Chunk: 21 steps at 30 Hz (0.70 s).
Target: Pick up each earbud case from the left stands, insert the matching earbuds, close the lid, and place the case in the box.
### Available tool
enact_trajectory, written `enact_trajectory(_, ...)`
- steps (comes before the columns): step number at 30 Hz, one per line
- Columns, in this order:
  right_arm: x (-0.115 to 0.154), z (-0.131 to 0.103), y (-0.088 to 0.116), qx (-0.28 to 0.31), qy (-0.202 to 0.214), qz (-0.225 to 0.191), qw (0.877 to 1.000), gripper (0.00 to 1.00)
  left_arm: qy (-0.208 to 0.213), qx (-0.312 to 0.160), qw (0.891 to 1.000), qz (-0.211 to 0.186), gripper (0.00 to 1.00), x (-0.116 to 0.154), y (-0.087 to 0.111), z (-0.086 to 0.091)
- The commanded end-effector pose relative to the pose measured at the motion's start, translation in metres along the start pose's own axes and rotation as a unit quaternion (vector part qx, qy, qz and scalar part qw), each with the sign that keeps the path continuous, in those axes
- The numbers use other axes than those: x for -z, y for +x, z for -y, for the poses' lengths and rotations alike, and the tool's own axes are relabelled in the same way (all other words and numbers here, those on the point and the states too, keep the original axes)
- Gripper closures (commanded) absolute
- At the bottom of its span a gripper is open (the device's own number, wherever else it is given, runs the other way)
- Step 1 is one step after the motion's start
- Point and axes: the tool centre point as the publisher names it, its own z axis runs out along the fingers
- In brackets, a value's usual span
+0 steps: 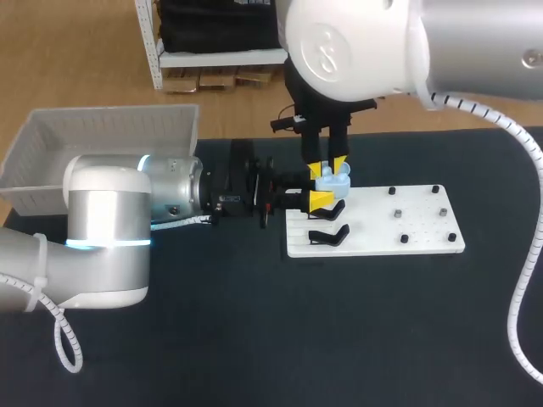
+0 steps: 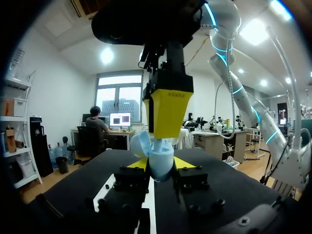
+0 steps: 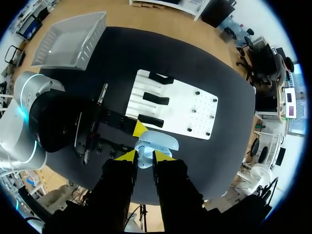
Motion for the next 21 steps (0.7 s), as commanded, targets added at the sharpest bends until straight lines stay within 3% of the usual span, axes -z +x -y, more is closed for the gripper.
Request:
enact_trajectory(1,-0.0012,-0.0002,-0.0018,0.000,0.001,-0.003,1.000,1.00,-0.001,-0.001,1.000,0.002,1.00,0.0001,0.0010,0.0004)
enact_trajectory(11,-0.0060,-0.0003,-0.0024,0.002,0.001,-0.008,1.000,0.97,-0.001,-0.001,1.000,0.002,1.00,0.0001,0.0010,0.0004)
enact_trajectory(13,-0.0061,-0.0002,-0.0024,0.001,0.001,-0.009,1.000,0.64,-0.001,-0.001,1.000,0.002,1.00,0.0001,0.0010,0.0004)
enact_trajectory(14,-0.0060,0.0005,-0.0023,0.001,0.001,-0.009,1.000,0.55,-0.001,-0.001,1.000,0.002,1.00,0.0001,0.0010,0.0004)
enact_trajectory(17,-0.0033,0.0018,-0.0007,0.000,-0.002,-0.008,1.000,0.49,-0.001,-0.001,1.000,0.002,1.00,0.0001,0.0010,0.0004)
enact_trajectory(20,0.0012,0.0027,0.0017,-0.001,-0.007,-0.007,1.000,0.20,-0.001,-0.001,1.000,0.002,1.00,0.0001,0.0010,0.0004)
enact_trajectory(21,0.0029,0.0031,0.0026,-0.001,-0.009,-0.006,1.000,0.15,-0.001,-0.001,1.000,0.002,1.00,0.0001,0.0010,0.0004)
